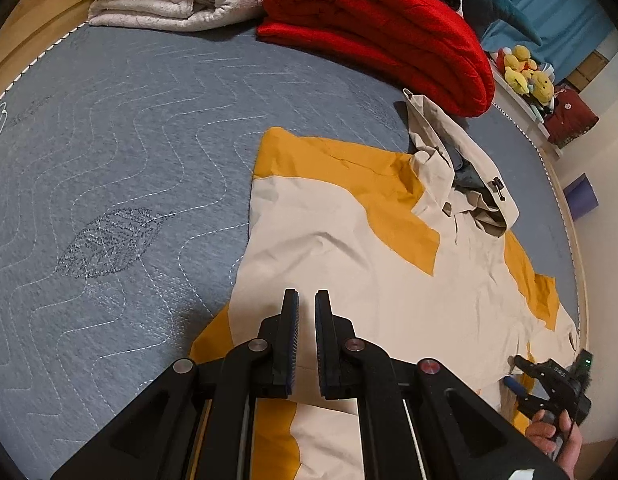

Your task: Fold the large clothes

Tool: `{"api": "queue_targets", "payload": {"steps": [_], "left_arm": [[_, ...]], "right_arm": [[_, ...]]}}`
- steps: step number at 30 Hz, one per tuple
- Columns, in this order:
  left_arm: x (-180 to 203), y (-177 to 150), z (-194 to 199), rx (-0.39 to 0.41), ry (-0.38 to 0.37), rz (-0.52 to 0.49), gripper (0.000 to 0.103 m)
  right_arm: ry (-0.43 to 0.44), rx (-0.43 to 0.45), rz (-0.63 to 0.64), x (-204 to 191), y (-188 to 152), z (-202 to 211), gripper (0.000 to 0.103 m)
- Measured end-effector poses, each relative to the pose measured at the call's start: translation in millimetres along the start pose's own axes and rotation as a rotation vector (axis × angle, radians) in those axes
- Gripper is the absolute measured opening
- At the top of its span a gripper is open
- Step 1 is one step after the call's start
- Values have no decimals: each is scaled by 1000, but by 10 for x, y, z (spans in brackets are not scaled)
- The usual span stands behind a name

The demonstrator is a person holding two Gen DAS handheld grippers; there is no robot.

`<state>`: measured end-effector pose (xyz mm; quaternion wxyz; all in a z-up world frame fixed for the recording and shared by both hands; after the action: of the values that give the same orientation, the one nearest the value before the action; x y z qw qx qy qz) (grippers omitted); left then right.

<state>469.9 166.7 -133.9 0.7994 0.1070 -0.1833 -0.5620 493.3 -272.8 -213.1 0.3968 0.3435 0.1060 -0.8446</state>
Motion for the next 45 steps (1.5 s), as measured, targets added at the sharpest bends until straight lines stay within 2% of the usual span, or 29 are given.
{"api": "queue_targets", "payload": {"steps": [2, 4, 6, 7, 8, 11, 14, 16, 17, 20, 22, 24, 26, 28, 29, 31, 33, 34, 35, 37, 41, 45], "left_arm": [[-8, 3, -8, -2, 4, -1, 6], [-33, 3, -22, -7, 8, 4, 6], [-48, -6, -46, -17, 14, 4, 6], [-52, -20, -61, -24, 20, 0, 6], [-54, -35, -82, -31, 26, -5, 6], [-23, -111, -168, -65, 31, -30, 6], [53, -225, -287, -103, 29, -72, 7], [96, -329, -402, -139, 29, -100, 9], [102, -393, -480, -163, 35, -111, 10], [39, -582, -716, -239, 78, -125, 10], [-5, -649, -799, -260, 100, -124, 10], [3, -641, -771, -257, 112, -120, 10], [50, -605, -701, -236, 127, -133, 10], [112, -561, -625, -207, 107, -135, 10], [146, -553, -606, -200, 88, -136, 10], [145, -594, -644, -213, 96, -148, 12], [96, -684, -748, -253, 124, -158, 13], [73, -703, -776, -265, 124, -158, 13], [80, -707, -777, -266, 125, -161, 13], [105, -695, -736, -261, 135, -177, 13], [275, -580, -467, -190, 124, -222, 16], [483, -511, -21, -59, 115, -279, 23]], "right_arm": [[6, -48, -65, 145, 17, -126, 53], [10, -53, -70, 169, 59, -158, 48], [12, -41, -43, 129, 110, -133, 25], [30, -35, -33, 94, 148, -118, 21], [42, -24, -30, 74, 182, -91, 12], [25, 74, 43, -72, 317, 145, 9], [13, 159, 110, -265, 421, 414, 9], [-26, 199, 160, -323, 492, 519, 10], [-49, 201, 168, -299, 525, 519, 11], [-153, 142, 126, -67, 581, 439, 25], [-210, 144, 68, 114, 588, 477, 27], [-286, 216, 60, 187, 631, 642, 28], [-319, 289, 83, 164, 705, 807, 30], [-307, 346, 115, 80, 799, 924, 34], [-278, 360, 146, 6, 842, 942, 40], [-196, 300, 198, -124, 856, 798, 44], [-131, 162, 232, -173, 815, 490, 44], [-129, 105, 234, -126, 789, 378, 44], [-165, 37, 228, -14, 760, 234, 44], [-241, -19, 205, 209, 734, 108, 44], [-297, -27, 309, 101, 716, 137, 44], [-298, 75, 433, -248, 764, 461, 44]]}}
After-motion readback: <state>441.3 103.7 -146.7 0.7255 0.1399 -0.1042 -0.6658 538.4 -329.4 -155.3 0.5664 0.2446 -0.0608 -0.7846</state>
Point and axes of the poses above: each gripper's, at about its wrist camera, not at the fingertips, and z roughly against the way its jaws point, x to its right, y to its top, the point moved 8 cm from there along -z, roughly the way its jaws point, and after that the axes turned 8 degrees about y, right-handed, at the moved point
